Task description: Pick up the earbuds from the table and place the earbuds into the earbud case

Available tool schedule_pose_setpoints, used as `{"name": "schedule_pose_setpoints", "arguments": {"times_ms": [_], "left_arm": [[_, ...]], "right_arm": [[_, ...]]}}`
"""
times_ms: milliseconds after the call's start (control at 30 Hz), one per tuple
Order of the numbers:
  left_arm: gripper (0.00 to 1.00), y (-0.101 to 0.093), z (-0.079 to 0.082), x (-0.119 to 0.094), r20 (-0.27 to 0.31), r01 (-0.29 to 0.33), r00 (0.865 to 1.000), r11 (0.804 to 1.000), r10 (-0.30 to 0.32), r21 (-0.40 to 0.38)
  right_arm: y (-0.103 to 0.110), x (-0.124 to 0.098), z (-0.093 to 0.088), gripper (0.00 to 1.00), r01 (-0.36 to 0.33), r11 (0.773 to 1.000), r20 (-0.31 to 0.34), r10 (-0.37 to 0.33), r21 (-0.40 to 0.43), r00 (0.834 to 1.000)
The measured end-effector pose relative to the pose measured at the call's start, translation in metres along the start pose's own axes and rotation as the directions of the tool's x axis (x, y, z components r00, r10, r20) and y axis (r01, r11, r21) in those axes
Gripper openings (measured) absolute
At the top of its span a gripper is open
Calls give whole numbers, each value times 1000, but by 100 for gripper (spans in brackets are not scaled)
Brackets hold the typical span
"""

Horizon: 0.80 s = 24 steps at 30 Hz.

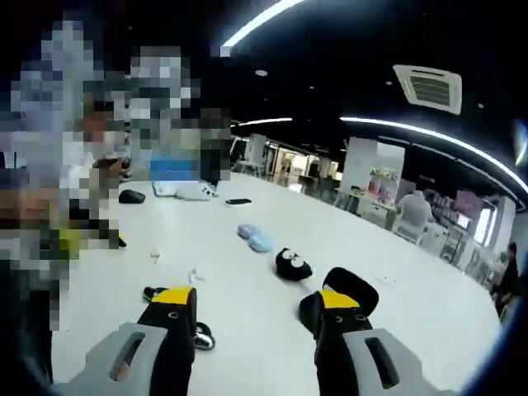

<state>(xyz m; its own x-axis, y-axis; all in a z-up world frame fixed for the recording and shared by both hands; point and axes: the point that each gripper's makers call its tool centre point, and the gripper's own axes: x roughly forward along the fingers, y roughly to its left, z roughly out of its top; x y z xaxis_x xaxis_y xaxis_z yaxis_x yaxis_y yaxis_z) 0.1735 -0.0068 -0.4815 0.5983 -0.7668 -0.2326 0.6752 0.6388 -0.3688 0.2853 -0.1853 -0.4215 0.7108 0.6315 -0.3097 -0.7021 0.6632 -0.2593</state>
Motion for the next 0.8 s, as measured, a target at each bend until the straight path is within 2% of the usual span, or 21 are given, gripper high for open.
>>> {"name": "schedule_pose_setpoints", "arguments": {"times_ms": [133, 200, 367, 467, 667, 800], "left_arm": [[70, -1, 0, -2, 11, 9, 1000, 1000, -9, -9], [70, -2, 0, -5, 14, 13, 1000, 1000, -13, -13], [70, -2, -3, -10, 22, 21, 1000, 999, -21, -35], [70, 0, -5, -11, 22, 31, 999, 998, -30, -51], [69, 3, -2, -12, 40, 34, 999, 998, -31, -62], [68, 5, -1, -14, 45, 39, 998, 997, -36, -65]], "right_arm": [[-6, 37, 8, 55, -33, 993, -62, 26, -117, 998], [-11, 54, 6, 55, -52, 989, -103, 38, -142, 994], [-30, 93, 0, 53, -61, 983, -149, 35, -172, 988], [-42, 116, -15, 52, -90, 979, -237, 45, -184, 970], [-56, 146, -29, 47, -131, 963, -323, 49, -237, 945], [-61, 158, -37, 40, -168, 954, -376, 64, -250, 924]]}}
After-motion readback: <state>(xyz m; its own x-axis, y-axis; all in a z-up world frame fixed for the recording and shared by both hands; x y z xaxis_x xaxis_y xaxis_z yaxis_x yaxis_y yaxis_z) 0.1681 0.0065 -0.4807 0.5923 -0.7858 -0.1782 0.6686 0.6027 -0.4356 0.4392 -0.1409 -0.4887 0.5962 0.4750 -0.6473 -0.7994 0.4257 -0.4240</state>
